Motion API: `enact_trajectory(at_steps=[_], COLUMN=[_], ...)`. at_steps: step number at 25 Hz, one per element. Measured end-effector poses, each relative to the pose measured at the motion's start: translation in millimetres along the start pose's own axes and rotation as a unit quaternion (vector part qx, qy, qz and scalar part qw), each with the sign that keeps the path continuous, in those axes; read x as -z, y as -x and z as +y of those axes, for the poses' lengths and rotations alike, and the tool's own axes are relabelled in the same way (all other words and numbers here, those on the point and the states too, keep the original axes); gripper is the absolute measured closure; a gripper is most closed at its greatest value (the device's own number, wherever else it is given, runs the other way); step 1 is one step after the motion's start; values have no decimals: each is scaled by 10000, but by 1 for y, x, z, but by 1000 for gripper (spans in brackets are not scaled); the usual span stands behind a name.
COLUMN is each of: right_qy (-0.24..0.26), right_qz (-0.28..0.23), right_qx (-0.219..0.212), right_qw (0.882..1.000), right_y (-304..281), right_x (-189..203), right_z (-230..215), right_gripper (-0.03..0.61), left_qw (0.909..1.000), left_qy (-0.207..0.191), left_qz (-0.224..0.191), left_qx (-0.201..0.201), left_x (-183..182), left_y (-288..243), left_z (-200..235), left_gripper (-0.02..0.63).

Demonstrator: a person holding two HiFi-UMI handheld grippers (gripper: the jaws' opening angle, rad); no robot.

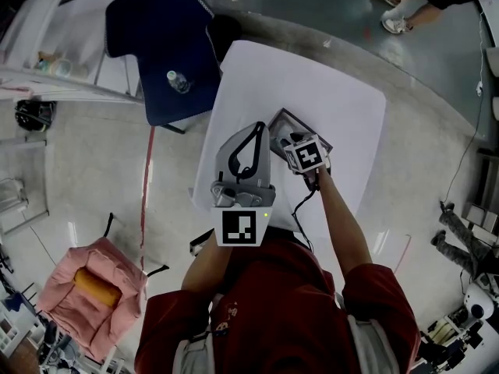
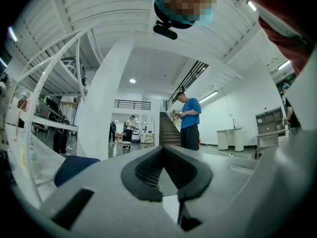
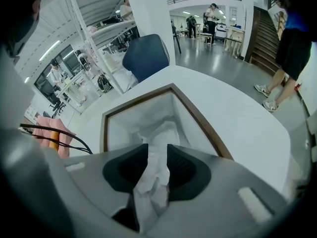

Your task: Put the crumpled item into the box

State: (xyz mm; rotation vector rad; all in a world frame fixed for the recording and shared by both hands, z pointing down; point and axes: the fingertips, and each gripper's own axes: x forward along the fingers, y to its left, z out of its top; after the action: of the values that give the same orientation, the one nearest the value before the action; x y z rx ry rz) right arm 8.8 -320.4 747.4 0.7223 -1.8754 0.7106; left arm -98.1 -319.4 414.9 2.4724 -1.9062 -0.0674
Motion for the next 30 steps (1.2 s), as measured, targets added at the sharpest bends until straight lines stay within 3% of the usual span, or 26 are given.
enact_trajectory(at_steps=[6,16,30], right_qy=[12,-80,-150], right_qz=[-318,-781,-1933], right_qx=[-51,-8,105], right_qw=[9995,9969,9810], right_y=[12,42,131], right_x=[-4,0,9], right_z=[3,14,41], right_gripper=[456,454,454], left_qw=[9998,9997,9990], left_qy=[154,32,-27], left_qz=[-56,-212,-397], left_qx=[-72,-152,-202], left_x=[-6,-21,-41], left_y=[4,24,55], left_z=[-10,-26,-55], left_gripper=[611,611,611])
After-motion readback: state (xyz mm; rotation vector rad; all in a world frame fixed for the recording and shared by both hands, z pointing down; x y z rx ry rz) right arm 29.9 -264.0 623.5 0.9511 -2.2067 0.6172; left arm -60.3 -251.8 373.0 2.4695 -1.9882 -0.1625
